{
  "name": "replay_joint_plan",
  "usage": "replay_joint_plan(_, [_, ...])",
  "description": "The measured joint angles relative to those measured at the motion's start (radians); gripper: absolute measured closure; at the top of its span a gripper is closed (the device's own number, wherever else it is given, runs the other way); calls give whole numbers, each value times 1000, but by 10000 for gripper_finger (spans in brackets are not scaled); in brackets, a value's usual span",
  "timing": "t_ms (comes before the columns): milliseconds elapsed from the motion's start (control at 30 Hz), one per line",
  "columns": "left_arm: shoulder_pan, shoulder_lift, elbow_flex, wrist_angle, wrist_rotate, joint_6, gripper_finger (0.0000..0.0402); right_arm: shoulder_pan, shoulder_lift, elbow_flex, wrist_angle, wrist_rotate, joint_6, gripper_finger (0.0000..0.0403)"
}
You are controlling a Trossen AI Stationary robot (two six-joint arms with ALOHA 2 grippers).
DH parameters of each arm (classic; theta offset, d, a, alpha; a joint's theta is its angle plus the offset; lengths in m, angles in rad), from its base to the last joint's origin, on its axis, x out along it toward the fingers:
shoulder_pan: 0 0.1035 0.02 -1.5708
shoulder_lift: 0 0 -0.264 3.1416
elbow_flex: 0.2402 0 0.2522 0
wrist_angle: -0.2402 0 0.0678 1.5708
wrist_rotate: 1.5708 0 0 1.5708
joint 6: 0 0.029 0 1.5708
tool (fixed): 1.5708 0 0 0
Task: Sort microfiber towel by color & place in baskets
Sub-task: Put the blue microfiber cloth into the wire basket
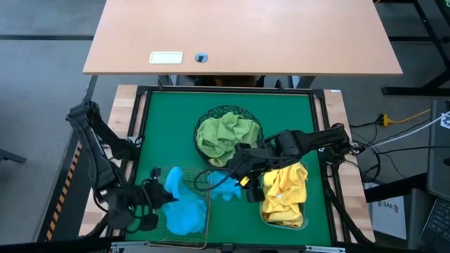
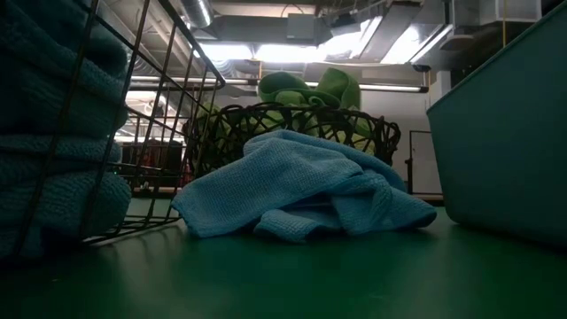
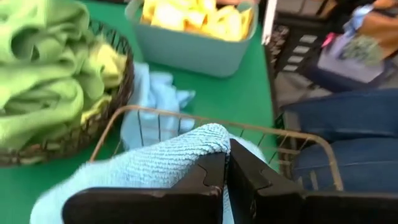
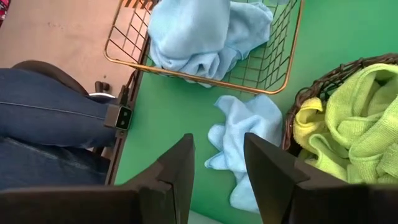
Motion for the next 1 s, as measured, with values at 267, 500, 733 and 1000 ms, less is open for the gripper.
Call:
replay_joint_plan(267, [19, 112, 0, -14, 5, -34, 401, 0, -1, 0, 4, -16, 0, 265])
replay_joint_plan(500, [84, 207, 0, -58, 146, -132, 401, 0, -1, 0, 4, -16, 0, 265])
replay_joint_plan(733, [137, 299, 0, -69, 243, -184, 395, 0, -1, 0, 4, -16, 0, 265])
replay_joint_plan(1000, [178, 311, 0, -66, 244, -239, 367, 0, -1, 0, 4, -16, 0, 265])
